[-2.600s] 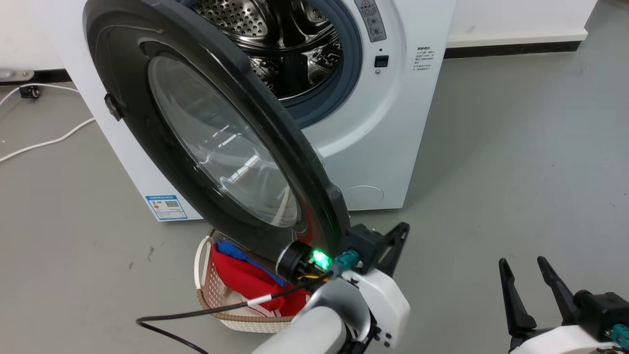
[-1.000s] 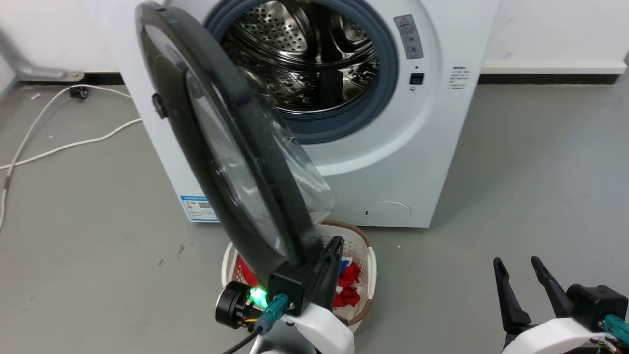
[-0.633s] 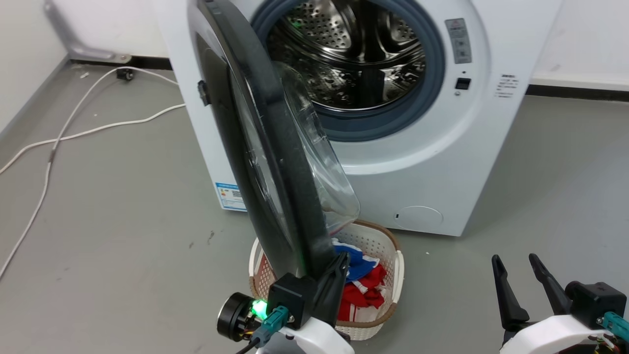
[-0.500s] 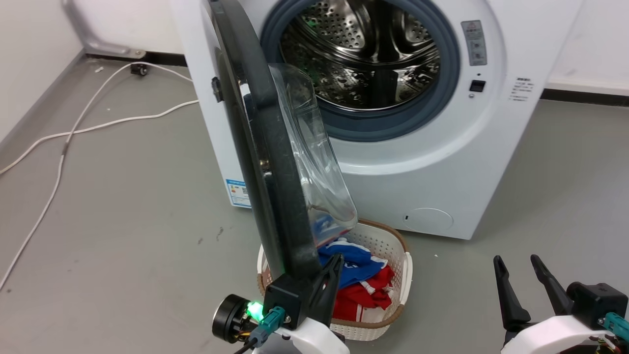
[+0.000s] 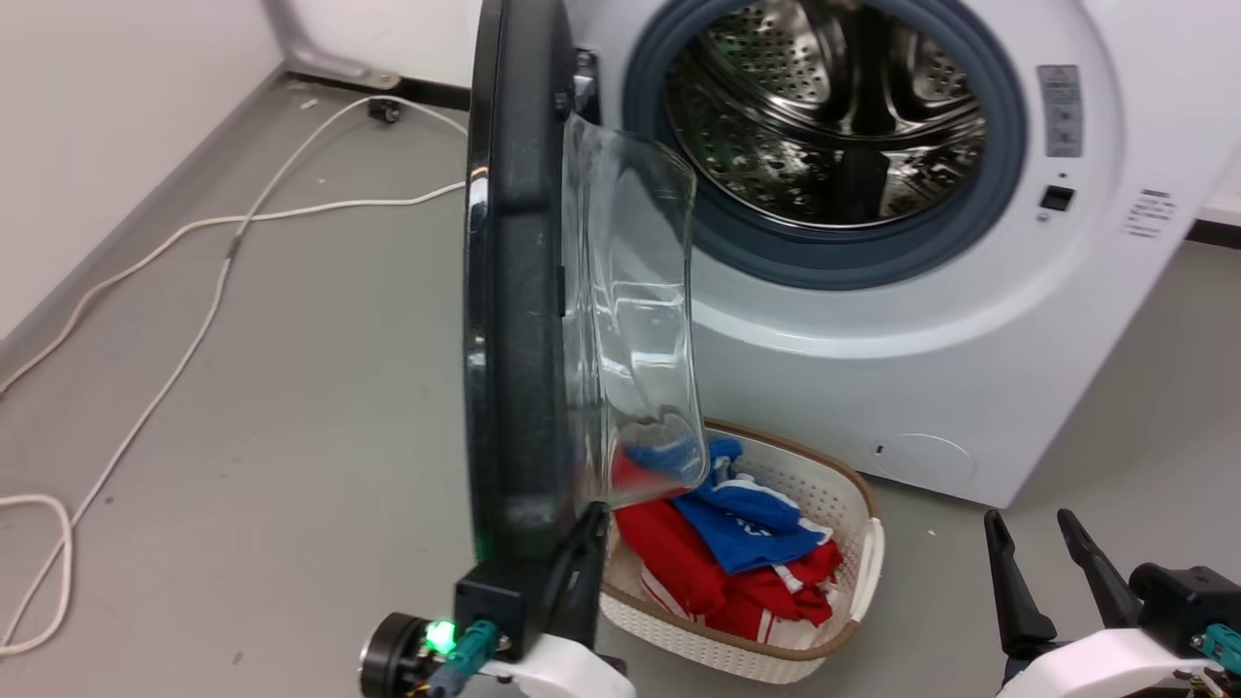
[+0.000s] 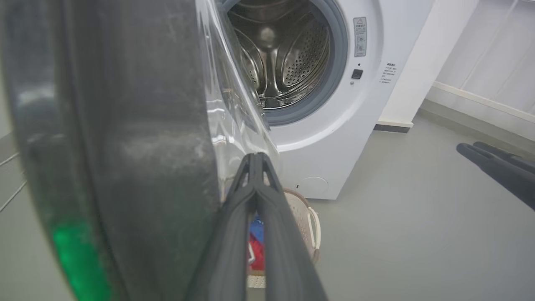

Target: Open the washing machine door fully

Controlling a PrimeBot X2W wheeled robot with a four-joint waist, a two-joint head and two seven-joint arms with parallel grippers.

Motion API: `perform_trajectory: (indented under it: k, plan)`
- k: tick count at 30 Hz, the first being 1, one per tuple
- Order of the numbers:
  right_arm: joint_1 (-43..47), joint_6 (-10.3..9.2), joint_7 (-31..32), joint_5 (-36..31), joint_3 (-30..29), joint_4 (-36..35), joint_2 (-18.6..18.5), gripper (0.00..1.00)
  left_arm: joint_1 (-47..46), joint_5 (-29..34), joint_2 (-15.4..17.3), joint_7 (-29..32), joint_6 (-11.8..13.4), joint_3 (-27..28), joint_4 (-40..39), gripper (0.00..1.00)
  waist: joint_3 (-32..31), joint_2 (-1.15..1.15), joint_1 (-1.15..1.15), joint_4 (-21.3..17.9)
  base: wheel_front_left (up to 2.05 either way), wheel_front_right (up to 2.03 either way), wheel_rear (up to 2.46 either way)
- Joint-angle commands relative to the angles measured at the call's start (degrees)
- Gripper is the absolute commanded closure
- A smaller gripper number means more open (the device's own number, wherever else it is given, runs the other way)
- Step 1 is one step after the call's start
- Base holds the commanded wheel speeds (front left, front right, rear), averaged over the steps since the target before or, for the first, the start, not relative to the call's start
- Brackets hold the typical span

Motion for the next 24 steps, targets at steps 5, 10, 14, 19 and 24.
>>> perform_trajectory:
  k: [5, 10, 14, 19, 24]
  plan:
    - [0.1, 0.0, -0.1, 0.0, -0.4, -0.5, 0.2, 0.0, 2.0, -1.2, 2.6, -1.2, 1.7, 3.3, -0.3, 1.0, 0.5, 0.0, 0.0, 4.3, 0.0, 0.0, 0.0]
    - [-0.7, 0.0, 0.3, -0.2, -0.4, -0.7, 0.2, 0.0, 3.0, -3.5, 4.9, -2.1, 1.6, 6.8, 0.2, 1.0, 1.1, 0.0, 0.0, 6.0, 0.0, 0.0, 0.0]
    - [-0.8, 0.0, 0.5, -0.1, -0.2, -1.1, -0.2, 0.0, 4.0, -5.9, 7.0, -2.9, 0.9, 10.1, 2.5, 1.0, 1.7, 0.0, 0.0, 6.2, 0.0, 0.0, 0.0]
    - [-1.3, 0.0, 1.2, 0.1, -0.3, -1.9, -1.2, 0.0, 4.3, -9.2, 8.8, -5.9, -0.3, 15.7, 5.4, 1.0, 3.8, 0.0, 0.0, 5.0, 0.0, 0.0, 0.0]
    - [-2.1, 0.0, 2.1, 0.1, -0.6, -3.0, -2.1, 0.0, 3.0, -11.8, 10.6, -8.2, -1.5, 21.9, 8.1, 1.0, 6.7, 0.0, 0.0, 3.3, 0.0, 0.0, 0.0]
